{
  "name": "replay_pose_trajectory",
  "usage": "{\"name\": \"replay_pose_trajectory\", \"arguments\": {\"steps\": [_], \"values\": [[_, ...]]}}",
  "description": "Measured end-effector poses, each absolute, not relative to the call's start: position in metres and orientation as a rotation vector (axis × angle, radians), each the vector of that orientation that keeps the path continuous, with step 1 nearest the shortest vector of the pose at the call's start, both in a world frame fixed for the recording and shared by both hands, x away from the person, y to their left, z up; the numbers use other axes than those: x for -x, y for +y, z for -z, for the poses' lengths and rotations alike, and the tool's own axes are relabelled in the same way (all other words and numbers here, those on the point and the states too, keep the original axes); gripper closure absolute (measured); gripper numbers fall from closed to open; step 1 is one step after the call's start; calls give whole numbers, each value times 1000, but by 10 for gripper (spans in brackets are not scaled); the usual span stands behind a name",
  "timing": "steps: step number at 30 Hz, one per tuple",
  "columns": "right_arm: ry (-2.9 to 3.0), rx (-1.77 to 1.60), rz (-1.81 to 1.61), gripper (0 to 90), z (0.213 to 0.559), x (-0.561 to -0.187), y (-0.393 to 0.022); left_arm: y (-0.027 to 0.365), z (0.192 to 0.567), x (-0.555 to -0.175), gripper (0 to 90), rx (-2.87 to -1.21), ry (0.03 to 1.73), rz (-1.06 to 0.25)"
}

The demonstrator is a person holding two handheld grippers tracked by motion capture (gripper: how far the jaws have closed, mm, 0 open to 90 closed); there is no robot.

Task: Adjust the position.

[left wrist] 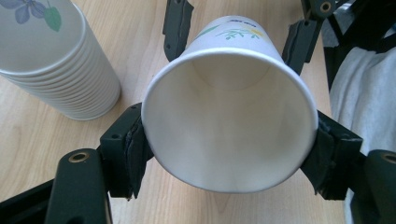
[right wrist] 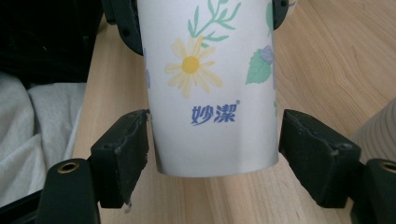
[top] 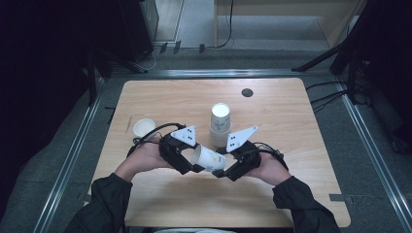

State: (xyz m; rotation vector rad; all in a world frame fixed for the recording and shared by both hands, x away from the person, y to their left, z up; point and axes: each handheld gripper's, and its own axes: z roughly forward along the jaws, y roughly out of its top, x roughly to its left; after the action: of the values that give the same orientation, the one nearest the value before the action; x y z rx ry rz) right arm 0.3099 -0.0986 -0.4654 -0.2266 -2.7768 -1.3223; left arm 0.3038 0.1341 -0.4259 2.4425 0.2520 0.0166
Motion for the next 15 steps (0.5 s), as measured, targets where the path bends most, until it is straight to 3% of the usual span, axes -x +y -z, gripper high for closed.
{"name": "replay_pose_trajectory", "arguments": {"steps": [15], "values": [[-2867, 203, 1195, 247, 483, -311, -87, 114, 432, -306, 269, -2646, 254, -17]]}}
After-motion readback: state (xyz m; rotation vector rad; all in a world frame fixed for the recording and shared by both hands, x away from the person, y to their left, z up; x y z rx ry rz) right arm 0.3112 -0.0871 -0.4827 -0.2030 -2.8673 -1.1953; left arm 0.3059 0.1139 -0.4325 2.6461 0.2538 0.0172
